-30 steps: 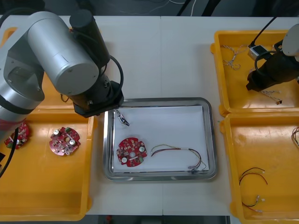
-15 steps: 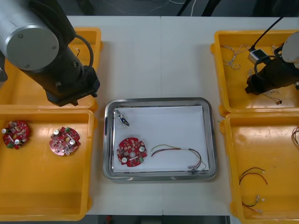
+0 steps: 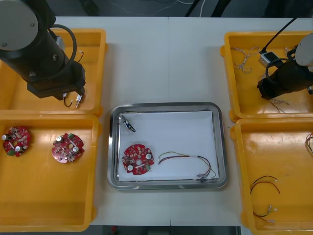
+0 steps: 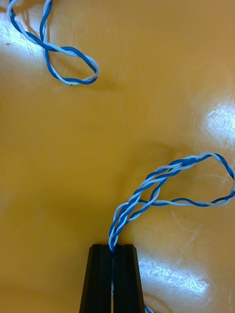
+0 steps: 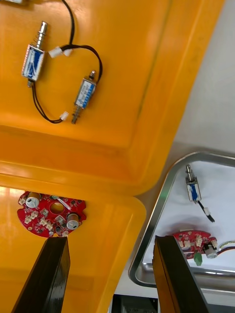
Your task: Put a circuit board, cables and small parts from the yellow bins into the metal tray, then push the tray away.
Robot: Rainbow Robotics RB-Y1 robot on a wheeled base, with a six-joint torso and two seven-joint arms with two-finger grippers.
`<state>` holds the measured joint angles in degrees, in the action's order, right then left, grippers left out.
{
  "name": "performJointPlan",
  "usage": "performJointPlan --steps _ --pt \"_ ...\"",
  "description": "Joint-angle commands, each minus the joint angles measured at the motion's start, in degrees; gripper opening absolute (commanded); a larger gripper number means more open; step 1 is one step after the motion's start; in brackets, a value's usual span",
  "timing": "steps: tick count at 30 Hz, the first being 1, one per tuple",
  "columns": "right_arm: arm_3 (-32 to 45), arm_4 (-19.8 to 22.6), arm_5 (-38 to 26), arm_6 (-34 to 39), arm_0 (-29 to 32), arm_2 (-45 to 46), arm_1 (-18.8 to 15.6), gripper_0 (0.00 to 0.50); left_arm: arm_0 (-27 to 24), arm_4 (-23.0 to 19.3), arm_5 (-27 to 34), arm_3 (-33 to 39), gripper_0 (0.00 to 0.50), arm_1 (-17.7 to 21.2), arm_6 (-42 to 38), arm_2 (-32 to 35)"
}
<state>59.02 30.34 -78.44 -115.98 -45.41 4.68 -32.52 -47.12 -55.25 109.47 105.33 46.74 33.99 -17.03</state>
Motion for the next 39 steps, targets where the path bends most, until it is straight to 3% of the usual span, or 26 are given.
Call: performJointPlan --steps 1,14,24,31,39 --pt "4.3 -0.2 -1.6 -2.1 0.3 1.4 -2.2 0.0 -5.1 -0.3 -0.4 -4.1 0.5 2.3 5.3 1.7" --pt "11.9 -1.9 -16.0 -2.5 -2.4 8.6 -3.1 0.0 -5.4 2.7 -7.2 -10.8 0.5 2.7 14.7 1.9" --pt "13.6 -3.0 -26.9 -3.1 -8.6 11.6 -4.0 0.0 -5.4 4.2 -9.4 -13.8 0.5 2.7 19.2 2.0" --pt "18.8 0.6 -31.4 -4.1 -10.0 8.2 -4.0 0.0 -5.4 5.2 -12.4 -18.1 0.5 2.7 24.5 1.9" --pt "23.2 7.0 -31.6 -4.8 -10.0 2.5 -3.2 0.0 -5.3 5.2 -17.5 -21.2 0.5 2.7 26.0 -0.3"
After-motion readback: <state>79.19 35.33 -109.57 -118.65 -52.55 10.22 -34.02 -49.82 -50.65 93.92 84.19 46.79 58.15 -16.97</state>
